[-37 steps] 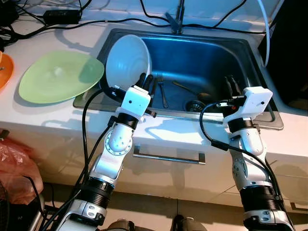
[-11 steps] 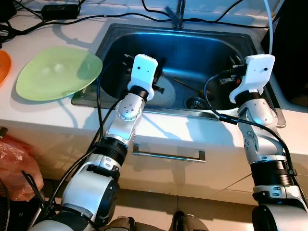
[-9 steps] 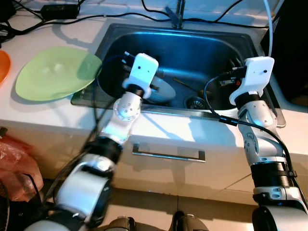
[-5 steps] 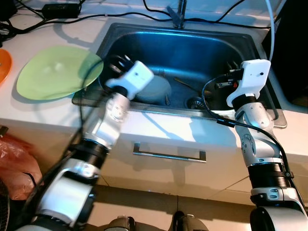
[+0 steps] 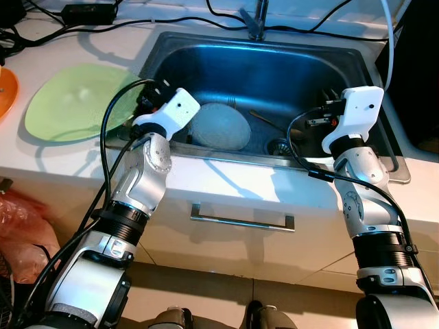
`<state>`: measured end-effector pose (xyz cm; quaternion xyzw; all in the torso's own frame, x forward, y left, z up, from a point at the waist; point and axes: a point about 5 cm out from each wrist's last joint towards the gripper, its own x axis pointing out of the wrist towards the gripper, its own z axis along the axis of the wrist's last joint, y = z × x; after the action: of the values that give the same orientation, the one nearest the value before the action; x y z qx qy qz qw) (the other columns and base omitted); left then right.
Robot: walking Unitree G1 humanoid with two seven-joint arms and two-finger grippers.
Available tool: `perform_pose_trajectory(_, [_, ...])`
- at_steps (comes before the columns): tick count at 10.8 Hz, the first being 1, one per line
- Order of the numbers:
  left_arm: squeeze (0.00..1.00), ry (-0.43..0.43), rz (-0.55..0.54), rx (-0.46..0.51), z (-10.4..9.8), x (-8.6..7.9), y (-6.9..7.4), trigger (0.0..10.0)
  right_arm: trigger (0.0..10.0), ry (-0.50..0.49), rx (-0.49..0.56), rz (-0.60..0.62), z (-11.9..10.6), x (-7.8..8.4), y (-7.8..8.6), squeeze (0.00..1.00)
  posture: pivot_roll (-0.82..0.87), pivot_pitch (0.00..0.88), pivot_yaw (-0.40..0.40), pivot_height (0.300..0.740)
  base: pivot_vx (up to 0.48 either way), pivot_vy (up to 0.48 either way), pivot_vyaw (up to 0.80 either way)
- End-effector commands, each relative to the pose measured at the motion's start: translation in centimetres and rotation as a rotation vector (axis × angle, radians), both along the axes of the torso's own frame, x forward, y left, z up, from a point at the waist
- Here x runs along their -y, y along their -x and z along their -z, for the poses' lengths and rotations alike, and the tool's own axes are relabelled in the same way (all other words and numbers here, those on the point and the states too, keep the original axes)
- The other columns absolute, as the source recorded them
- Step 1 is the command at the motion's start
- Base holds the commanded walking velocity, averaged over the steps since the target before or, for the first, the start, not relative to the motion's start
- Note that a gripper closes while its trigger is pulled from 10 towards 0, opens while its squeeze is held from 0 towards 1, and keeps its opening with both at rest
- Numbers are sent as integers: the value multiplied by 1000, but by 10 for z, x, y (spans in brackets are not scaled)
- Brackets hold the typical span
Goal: Kitchen organization
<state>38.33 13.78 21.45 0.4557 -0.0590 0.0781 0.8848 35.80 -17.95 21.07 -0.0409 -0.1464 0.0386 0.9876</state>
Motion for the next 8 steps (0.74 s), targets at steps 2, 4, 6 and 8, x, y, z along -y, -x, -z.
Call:
perform_pose_trajectory(2, [0, -26, -41, -8, -2, -5, 1, 10000, 10000, -7, -4, -3, 3, 1, 1, 0, 43, 164, -18, 740, 0, 0, 0])
perform_pose_trajectory(4, [0, -61, -124, -13, -7, -23, 0, 10000, 10000, -8, -3, -7, 3, 1, 1, 0, 46, 162, -18, 740, 0, 0, 0])
perform_pose_trajectory(6, [0, -70, -141, -22, -8, -28, 0, 10000, 10000, -8, -2, -10, 2, 1, 1, 0, 46, 161, -19, 740, 0, 0, 0])
perform_pose_trajectory(8, [0, -55, -129, -44, -4, -27, 0, 10000, 10000, -7, 0, -13, 2, 0, 1, 0, 43, 162, -18, 740, 0, 0, 0])
